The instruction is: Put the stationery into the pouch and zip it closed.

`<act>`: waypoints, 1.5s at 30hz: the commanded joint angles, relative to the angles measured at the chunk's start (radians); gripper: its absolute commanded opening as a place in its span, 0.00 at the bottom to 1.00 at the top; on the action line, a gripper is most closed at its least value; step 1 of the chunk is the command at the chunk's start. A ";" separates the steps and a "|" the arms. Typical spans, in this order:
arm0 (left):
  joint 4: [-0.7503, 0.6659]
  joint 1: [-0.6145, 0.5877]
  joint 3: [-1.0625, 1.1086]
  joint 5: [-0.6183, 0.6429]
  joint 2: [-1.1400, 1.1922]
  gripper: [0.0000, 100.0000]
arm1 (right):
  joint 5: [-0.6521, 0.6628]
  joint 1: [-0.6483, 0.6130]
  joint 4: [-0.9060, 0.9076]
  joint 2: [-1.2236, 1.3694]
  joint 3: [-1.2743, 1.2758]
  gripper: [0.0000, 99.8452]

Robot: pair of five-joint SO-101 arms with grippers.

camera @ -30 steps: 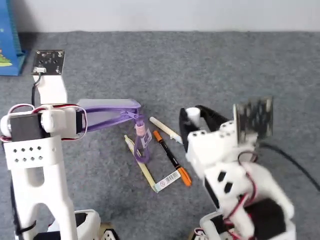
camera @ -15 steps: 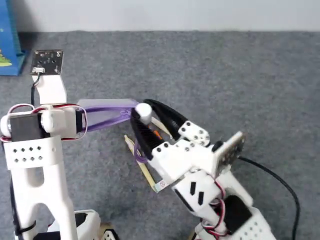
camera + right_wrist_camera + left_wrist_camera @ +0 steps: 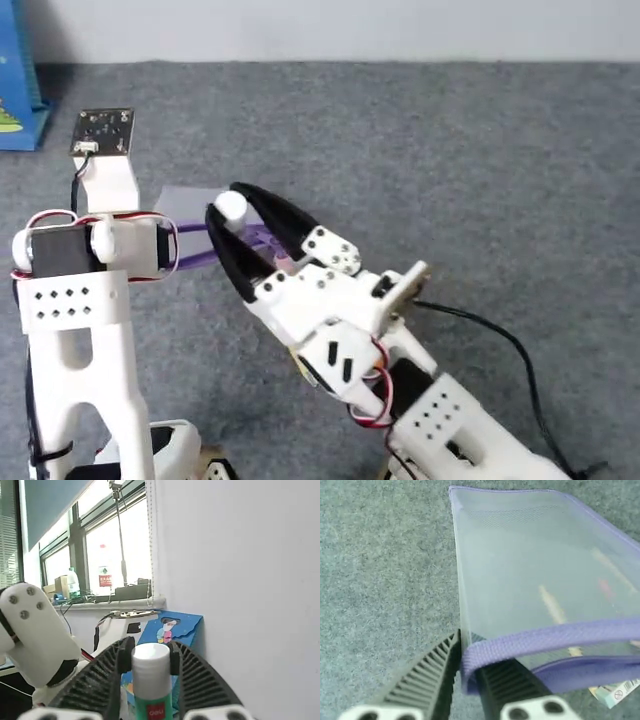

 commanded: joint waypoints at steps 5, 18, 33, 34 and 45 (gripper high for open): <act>0.017 0.006 -0.068 0.011 -0.002 0.01 | -0.002 -0.022 -0.203 0.165 -0.020 0.01; 0.049 0.008 -0.114 0.038 0.000 0.01 | 0.078 -0.019 -0.398 0.311 -0.021 0.01; 0.121 0.072 -0.170 0.025 -0.021 0.01 | 0.078 0.012 -0.389 0.315 -0.012 0.01; 0.121 0.072 -0.170 0.025 -0.035 0.01 | 0.078 0.012 -0.389 0.315 -0.012 0.01; 0.121 0.074 -0.159 0.025 -0.144 0.01 | 0.083 0.056 -0.389 0.441 -0.014 0.02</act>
